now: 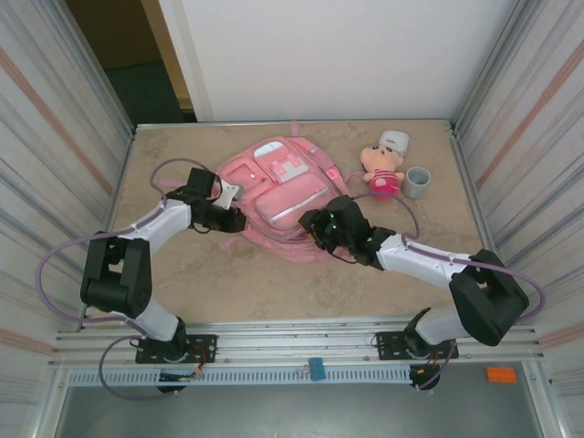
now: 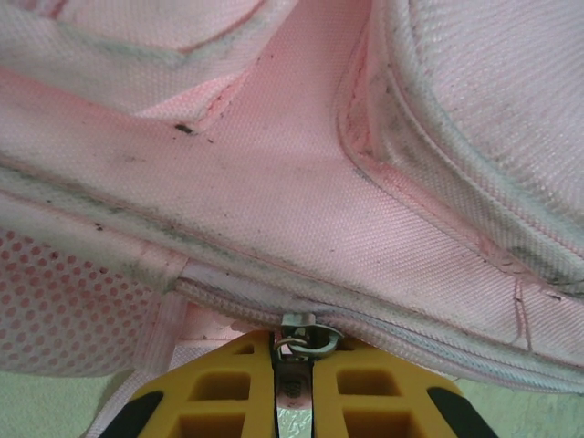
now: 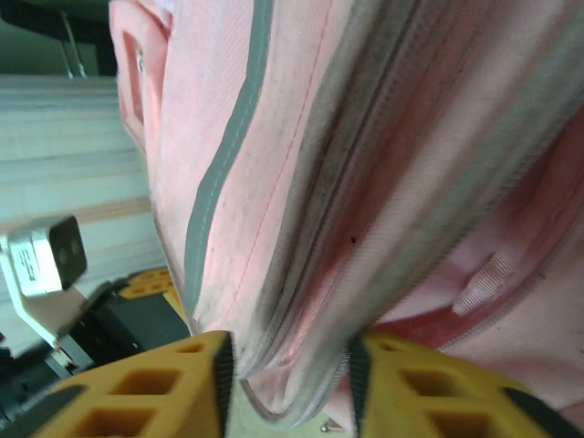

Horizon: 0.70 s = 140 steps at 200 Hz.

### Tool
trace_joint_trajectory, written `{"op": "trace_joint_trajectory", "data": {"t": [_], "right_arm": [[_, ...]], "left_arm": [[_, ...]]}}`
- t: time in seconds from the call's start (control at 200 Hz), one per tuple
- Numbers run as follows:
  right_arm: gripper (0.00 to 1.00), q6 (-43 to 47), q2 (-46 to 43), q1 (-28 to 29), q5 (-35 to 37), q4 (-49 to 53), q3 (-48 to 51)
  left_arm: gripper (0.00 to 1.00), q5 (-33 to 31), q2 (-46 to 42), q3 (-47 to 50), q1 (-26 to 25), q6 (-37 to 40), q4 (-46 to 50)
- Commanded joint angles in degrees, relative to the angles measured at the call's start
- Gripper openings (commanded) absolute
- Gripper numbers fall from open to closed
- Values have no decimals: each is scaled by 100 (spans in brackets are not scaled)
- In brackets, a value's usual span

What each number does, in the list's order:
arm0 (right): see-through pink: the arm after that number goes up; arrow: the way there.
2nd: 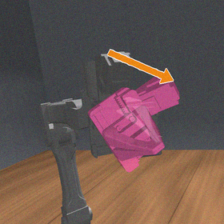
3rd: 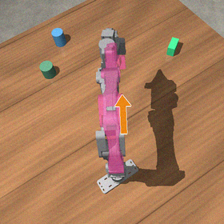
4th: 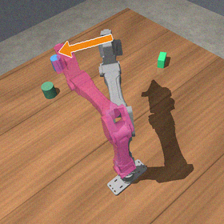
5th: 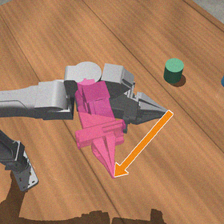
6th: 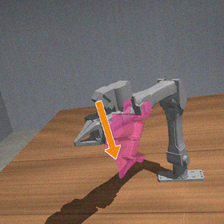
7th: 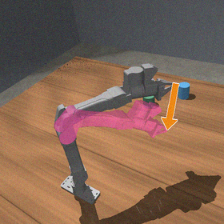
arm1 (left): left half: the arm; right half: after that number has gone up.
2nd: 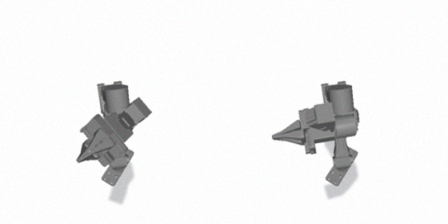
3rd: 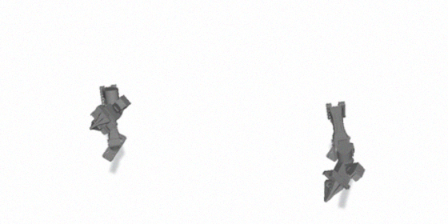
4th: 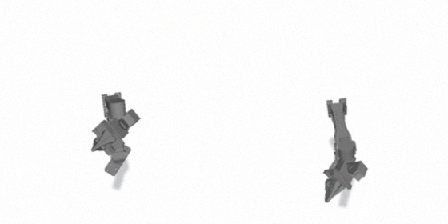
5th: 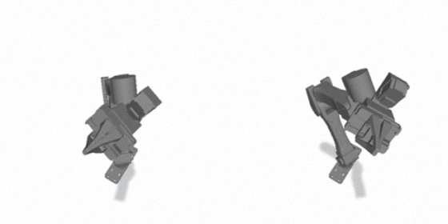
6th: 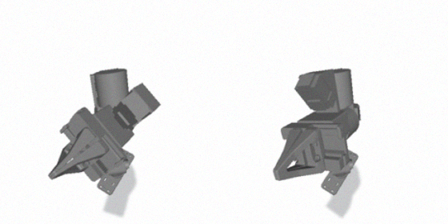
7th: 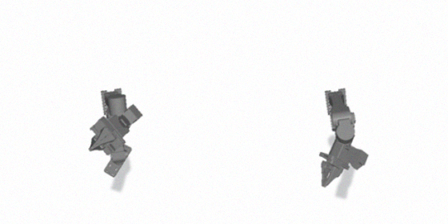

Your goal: Pack books, pencil case, and school supplies into a backpack

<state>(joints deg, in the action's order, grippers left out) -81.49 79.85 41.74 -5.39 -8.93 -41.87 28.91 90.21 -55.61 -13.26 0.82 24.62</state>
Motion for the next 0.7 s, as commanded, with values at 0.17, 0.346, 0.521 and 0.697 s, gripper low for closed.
{"op": "trace_joint_trajectory", "data": {"t": [0.17,0.346,0.521,0.697], "right_arm": [[17,78,4,-74,256,-384,-136],[11,172,8,-64,266,-295,-246],[9,279,-54,-58,303,-125,-326],[9,396,-163,-50,398,112,-390]], "left_arm": [[13,253,180,187,12,-315,-384],[18,276,4,232,32,-366,-416],[20,546,-151,399,117,-524,-662],[25,863,-222,553,157,-704,-933]]}}
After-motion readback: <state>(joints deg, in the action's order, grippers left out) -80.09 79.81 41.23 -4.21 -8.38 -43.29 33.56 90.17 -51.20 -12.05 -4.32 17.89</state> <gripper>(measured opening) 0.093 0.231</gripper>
